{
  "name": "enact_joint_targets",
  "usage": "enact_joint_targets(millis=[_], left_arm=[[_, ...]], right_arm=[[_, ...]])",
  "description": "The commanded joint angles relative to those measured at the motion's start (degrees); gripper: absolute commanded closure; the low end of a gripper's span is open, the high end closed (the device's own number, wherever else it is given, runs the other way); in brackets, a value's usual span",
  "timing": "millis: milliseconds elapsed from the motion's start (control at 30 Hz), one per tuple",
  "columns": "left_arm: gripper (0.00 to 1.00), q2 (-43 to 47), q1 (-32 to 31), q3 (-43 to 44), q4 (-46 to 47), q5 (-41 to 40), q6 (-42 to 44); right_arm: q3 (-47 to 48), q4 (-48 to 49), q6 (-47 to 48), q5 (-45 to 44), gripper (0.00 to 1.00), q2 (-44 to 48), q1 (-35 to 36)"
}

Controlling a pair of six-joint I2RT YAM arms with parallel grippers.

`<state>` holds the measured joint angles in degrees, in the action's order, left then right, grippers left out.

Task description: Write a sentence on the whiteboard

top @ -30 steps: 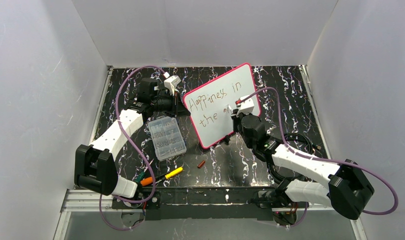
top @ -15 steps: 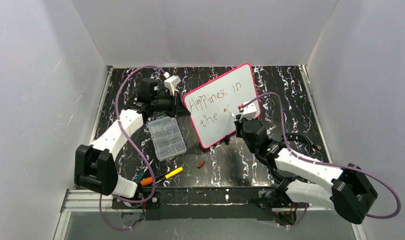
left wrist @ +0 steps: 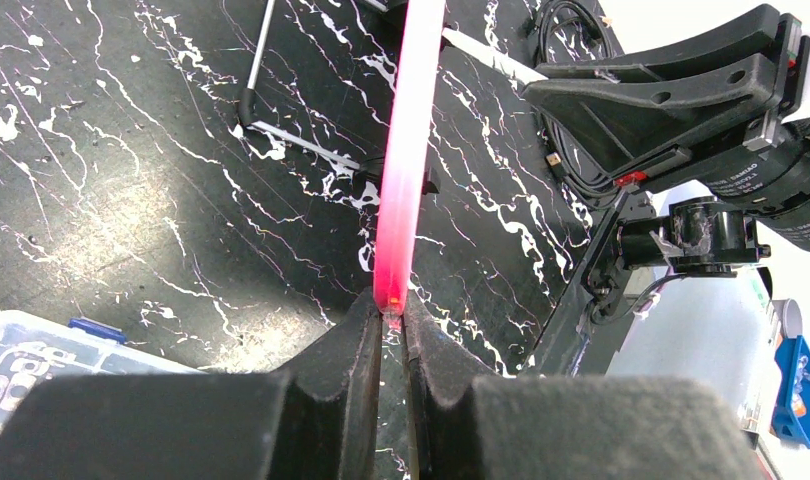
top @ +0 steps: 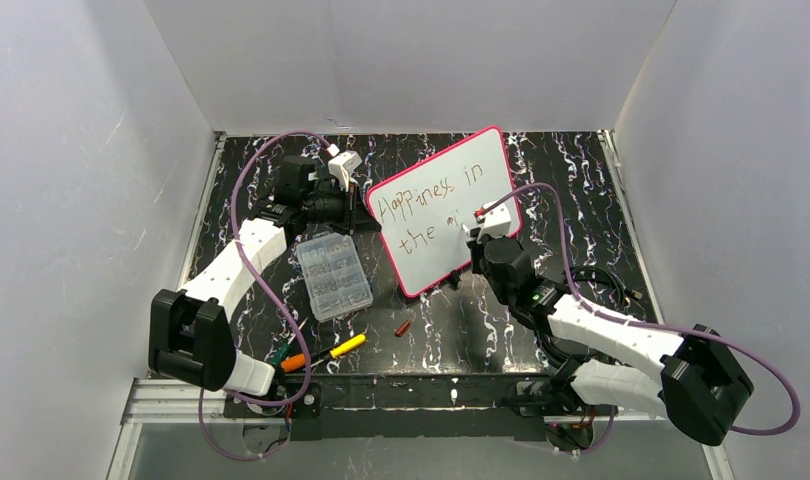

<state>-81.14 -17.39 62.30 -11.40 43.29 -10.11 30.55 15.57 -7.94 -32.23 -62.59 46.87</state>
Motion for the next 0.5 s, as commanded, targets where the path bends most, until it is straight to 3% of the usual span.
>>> enact_joint_targets(millis=[0, 467], left_arm=[[1.00, 1.9, -0.4, 0.8, 0.7, 2.6, -0.1], [1.00, 1.7, -0.3, 0.8, 0.7, 2.6, -0.1]], right_arm=[[3.9, 5.0, 1.9, -0.4, 0.99, -0.6, -0.2], [5.4, 6.7, 3.4, -1.0, 0.99, -2.7, -0.2]])
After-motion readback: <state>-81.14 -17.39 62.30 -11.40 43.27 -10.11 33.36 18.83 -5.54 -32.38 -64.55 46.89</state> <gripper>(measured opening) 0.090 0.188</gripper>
